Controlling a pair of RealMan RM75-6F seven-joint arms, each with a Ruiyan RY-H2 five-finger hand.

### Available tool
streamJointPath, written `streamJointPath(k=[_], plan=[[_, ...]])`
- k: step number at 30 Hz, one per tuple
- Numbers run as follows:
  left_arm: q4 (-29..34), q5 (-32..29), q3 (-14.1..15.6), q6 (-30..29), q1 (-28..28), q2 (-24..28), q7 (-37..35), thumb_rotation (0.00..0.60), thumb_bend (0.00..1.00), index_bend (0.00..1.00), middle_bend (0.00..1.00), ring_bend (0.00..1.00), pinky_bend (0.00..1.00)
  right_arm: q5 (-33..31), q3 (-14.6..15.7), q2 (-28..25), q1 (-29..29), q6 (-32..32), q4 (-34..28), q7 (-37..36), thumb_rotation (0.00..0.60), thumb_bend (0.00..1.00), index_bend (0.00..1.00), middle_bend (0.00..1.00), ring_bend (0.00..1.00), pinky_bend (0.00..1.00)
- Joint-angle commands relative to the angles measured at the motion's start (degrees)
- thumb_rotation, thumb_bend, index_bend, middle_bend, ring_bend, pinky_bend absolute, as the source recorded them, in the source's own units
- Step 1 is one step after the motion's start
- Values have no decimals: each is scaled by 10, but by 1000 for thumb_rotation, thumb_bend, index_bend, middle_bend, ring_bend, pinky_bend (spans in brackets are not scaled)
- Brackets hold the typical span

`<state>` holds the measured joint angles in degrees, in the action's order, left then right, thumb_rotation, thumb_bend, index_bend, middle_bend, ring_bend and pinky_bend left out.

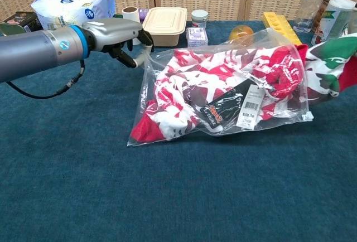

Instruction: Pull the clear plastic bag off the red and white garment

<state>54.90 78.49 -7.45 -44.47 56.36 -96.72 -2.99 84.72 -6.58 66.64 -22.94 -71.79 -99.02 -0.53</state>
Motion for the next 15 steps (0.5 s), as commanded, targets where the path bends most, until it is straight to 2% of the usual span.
streamJointPath(k=[1, 6, 15], plan=[[50, -7, 7, -19, -29, 46, 10, 600, 559, 673, 274, 149, 310, 0, 1, -1, 2, -3, -1, 2, 600, 563, 649, 541, 664, 590], [106, -5, 17, -41, -57, 99, 12, 600, 559, 673, 274, 149, 310, -1, -2, -5, 7, -11, -2, 4, 600, 563, 651, 544, 666, 591], [164, -8, 28, -77, -105, 171, -1, 600, 559, 673, 274, 150, 310, -9, -9, -18, 17, -26, -5, 9, 600, 562, 655, 551, 672, 590]])
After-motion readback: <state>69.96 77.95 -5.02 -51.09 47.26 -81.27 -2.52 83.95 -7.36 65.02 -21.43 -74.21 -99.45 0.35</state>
